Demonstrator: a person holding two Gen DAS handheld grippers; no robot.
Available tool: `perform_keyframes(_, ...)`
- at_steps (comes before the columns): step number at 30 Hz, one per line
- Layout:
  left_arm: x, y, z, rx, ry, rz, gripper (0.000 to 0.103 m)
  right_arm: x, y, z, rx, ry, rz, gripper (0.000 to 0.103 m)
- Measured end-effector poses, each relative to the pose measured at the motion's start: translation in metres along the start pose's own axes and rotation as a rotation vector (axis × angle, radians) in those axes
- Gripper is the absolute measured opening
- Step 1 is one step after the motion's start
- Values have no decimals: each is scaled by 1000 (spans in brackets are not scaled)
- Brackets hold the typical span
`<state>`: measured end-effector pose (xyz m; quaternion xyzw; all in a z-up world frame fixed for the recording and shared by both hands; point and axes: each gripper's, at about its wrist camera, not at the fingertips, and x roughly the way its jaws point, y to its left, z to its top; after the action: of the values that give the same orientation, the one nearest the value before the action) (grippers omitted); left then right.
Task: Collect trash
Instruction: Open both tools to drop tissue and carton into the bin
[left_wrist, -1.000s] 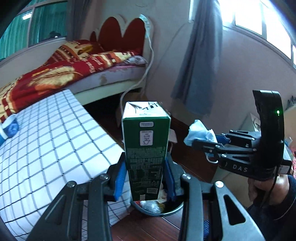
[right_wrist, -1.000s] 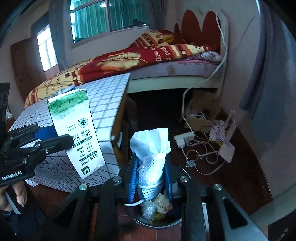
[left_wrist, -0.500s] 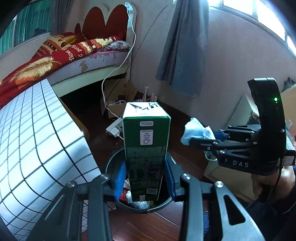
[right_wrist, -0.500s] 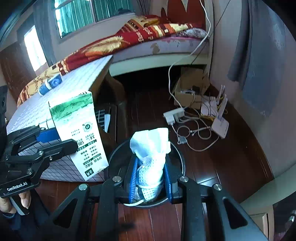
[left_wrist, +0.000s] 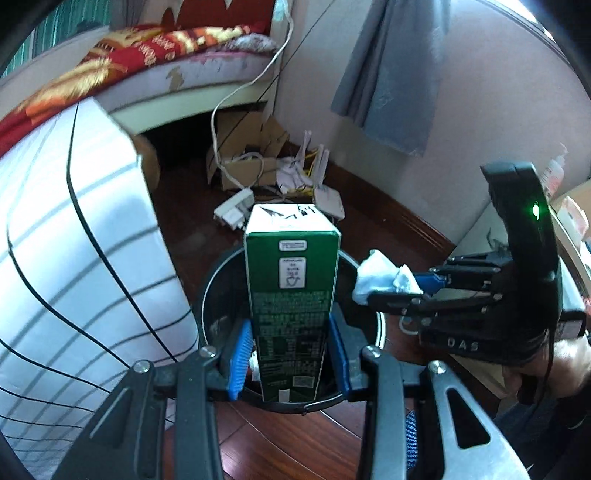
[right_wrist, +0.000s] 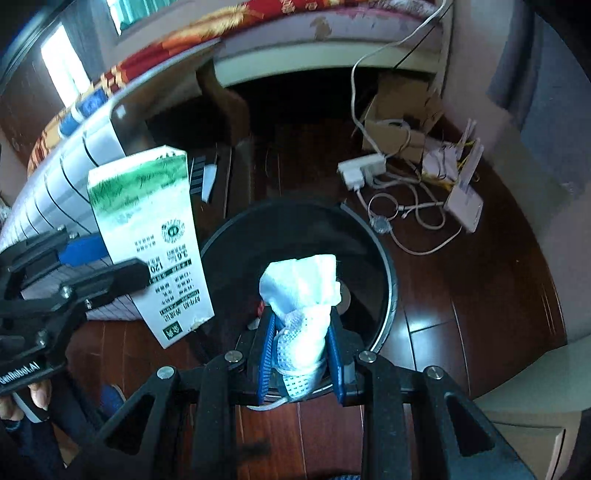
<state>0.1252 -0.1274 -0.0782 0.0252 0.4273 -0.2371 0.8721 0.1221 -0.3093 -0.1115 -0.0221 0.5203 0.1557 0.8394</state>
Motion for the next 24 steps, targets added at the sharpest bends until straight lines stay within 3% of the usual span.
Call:
perform_keyframes(8,36,10,-3,-43,63,-25,42,45,5,1,-46,76,23,30)
perform_keyframes(9,37,12,-4,-49,55,-13,43,50,6,2,-50,79,23,37)
perform_keyframes(10,37,12,-5,-53,52,5,58,54,7,2,-57,88,18,48)
perform_keyframes(11,37,13,-8,-56,45,34,77,61,7,0,-70,109,-17,77)
perform_keyframes(12,35,15,-10,-56,37,44,83,63,5,-2,-75,111,-42,86)
perform_keyframes(15,34,18,-18,-51,35,60,92,64,-4,-4,-49,124,-67,88)
perform_keyframes(17,38,21,-20,-57,44,59,93,61,-8,-3,-44,119,-82,94)
perform_keyframes(24,30,21,-19,-35,31,99,93,48,-18,3,-7,88,-105,94)
